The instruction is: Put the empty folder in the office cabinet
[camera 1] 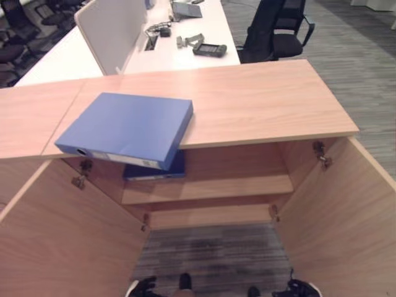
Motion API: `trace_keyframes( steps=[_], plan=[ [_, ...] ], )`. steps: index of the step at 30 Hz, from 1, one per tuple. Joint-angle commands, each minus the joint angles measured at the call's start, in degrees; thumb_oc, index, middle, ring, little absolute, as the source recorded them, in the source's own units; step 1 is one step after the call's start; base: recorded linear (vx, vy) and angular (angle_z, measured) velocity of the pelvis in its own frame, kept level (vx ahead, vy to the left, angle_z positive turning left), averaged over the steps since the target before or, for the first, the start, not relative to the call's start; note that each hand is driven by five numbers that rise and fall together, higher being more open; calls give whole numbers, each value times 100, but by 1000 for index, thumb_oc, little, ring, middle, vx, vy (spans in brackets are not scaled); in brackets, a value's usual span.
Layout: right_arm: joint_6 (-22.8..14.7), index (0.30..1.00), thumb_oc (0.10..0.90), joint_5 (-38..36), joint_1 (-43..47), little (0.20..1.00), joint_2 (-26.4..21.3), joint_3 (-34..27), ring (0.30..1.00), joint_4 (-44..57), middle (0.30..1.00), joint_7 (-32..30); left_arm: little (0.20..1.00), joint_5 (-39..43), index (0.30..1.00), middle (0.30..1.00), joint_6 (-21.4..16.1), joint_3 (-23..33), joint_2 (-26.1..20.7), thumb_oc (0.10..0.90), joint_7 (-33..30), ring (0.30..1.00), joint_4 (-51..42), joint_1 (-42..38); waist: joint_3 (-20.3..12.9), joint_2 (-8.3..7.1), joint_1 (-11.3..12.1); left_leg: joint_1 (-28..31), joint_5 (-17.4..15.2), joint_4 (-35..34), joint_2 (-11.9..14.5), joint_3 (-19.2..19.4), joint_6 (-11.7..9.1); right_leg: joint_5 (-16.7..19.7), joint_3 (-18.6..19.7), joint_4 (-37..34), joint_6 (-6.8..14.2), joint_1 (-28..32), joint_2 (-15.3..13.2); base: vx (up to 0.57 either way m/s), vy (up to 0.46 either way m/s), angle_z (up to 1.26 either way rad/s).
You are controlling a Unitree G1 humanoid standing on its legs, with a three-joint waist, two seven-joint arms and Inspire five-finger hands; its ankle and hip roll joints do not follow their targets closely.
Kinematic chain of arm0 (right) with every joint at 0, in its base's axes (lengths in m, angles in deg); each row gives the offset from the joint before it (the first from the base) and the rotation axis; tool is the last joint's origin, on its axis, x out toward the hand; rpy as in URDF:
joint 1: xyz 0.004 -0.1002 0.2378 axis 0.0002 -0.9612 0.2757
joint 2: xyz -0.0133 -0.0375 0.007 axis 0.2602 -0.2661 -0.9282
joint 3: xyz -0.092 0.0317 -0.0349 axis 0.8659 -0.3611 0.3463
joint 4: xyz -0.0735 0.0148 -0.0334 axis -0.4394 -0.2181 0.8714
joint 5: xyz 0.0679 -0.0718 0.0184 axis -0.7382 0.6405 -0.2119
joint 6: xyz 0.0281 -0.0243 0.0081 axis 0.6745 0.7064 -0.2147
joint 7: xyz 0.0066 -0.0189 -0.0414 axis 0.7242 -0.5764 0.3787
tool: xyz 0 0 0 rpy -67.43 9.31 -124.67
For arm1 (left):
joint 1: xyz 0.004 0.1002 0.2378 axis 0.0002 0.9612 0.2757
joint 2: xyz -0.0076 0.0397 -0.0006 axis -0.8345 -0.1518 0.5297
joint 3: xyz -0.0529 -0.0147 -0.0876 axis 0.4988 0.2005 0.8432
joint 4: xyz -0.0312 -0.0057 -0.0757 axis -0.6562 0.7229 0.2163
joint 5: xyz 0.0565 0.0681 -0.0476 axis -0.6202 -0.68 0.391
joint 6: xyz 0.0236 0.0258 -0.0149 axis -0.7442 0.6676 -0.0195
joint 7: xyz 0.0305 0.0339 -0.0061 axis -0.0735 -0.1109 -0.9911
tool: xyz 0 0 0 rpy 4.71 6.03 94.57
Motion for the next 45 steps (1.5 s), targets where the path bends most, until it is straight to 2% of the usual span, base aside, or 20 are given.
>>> trace_keyframes(
  steps=[1, 5, 8, 10, 14, 15, 18, 22, 24, 35, 40, 41, 42, 43, 45],
  plan=[
    [-107, 900, 800, -112, 140, 900, -121, -255, 900, 170, 900, -78, 900, 177, 900, 900, -96, 39, -336, 800, -100, 900, 31, -449, 205, -318, 77, 66, -807, 506, -112, -273, -4, -614, 63, 523, 221, -83, -287, -38, -144, 9],
    [-142, 900, 800, -269, 80, 900, -217, -410, 900, 112, 900, -120, 900, 154, 900, 900, -97, -41, -254, 800, -107, 900, 34, -467, 244, -251, 21, 16, -477, 323, 6, -278, -106, -641, -104, 333, 160, 100, -198, -52, -96, 17],
    [-141, 900, 800, -293, 62, 900, -275, -447, 900, 44, 900, -152, 900, 180, 900, 900, -108, -80, -225, 800, -105, 900, -5, -531, 307, -276, -25, -98, -439, 451, 27, -194, -138, -606, -185, 296, 115, 115, -203, -118, -79, 19],
    [-138, 900, 800, -335, 80, 900, -297, -475, 900, -17, 900, -182, 900, 198, 900, 900, -111, -98, -193, 800, -101, 900, -24, -578, 336, -342, -75, -83, -577, 781, -67, -135, -138, -507, -234, 270, 73, 17, -250, -152, -62, 22],
    [-126, 900, 800, -321, 101, 900, -291, -468, 900, -152, 900, -174, 900, 128, 900, 900, -107, -147, -154, 800, -100, 900, 6, -626, 258, -466, -167, 162, -1102, 1250, -338, -148, -48, -375, -348, 229, 23, -121, -304, -102, -51, -5],
    [-98, 900, 800, -327, 80, 900, -267, -466, 900, -187, 900, -149, 900, 84, 900, 900, -105, -187, -133, 800, -100, 900, 22, -607, 182, -426, -251, 337, -1271, 1097, -383, -34, 12, -375, -378, 282, 41, -196, -264, -24, 11, -16],
    [-95, 900, 800, -328, 74, 900, -219, -460, 900, -191, 900, -134, 900, -1, 900, 900, -96, -215, -109, 800, -85, 900, 42, -576, 82, -368, -262, 510, -1358, 725, -416, 65, 75, -367, -360, 313, 71, -220, -207, 40, 60, 45],
    [-86, 900, 800, -324, 30, 900, -142, -455, 900, -229, 900, -119, 900, -67, 900, 900, -100, -238, -123, 800, -74, 900, 84, -540, -6, -360, -271, 614, -1330, 452, -487, 23, 129, -329, -348, 322, 107, -185, -209, 47, 52, 12],
    [-74, 900, 800, -261, 12, 900, -44, -383, 900, -203, 900, -108, 900, -69, 900, 900, -103, -201, -160, 800, -91, 900, 111, -528, -68, -357, -248, 831, -1282, 92, -541, 58, 216, -315, -330, 387, 151, -138, -250, 61, 84, 1],
    [-59, 900, 800, -148, 14, 900, 5, -325, 900, -223, 900, -123, 900, -18, 900, 900, -158, -86, -261, 800, -161, 900, 8, -499, -188, -359, -143, 1043, -1215, -272, -660, 17, 314, -249, -354, 280, 258, -19, -331, 22, 42, 1],
    [-102, 900, 800, -123, 17, 900, -6, -339, 900, -247, 900, -182, 900, -62, 900, 900, -296, -15, -427, 800, -466, 900, -651, -567, -211, -412, -53, 1024, -1206, -300, -697, -87, 329, -227, -409, 184, 278, 65, -348, 5, 11, 9],
    [-163, 900, 800, -119, 16, 900, 3, -376, 900, -205, 900, -257, 900, -329, 900, 900, -341, -15, -572, 800, -752, 900, -1228, -561, -197, -446, 8, 1000, -1199, -305, -712, -132, 333, -222, -446, 169, 292, 89, -363, -79, -22, 20],
    [-267, 900, 800, -113, -14, 900, 11, -471, 900, -148, 900, -355, 900, -817, 900, 900, -433, 10, -816, 800, -1090, 900, -2345, -368, -162, -490, 102, 914, -1129, -291, -734, -194, 345, -160, -509, 169, 312, 53, -382, -40, -25, 15],
    [-267, 900, 800, -111, -25, 900, 16, -464, 900, -149, 900, -356, 900, -821, 900, 900, -417, 15, -822, 800, -1086, 900, -2369, -342, -178, -491, 97, 954, -1184, -305, -727, -197, 338, -215, -508, 159, 319, 92, -374, -77, -22, 11],
    [-377, 900, 800, -73, -104, 900, 48, -569, 900, -77, 900, -457, 900, -1403, 900, 900, -507, 135, -1028, 800, -1461, 900, -3353, -5, -153, -541, 187, 888, -1127, -297, -746, -249, 348, -166, -563, 170, 337, 75, -395, -12, -24, 27]
  ],
)
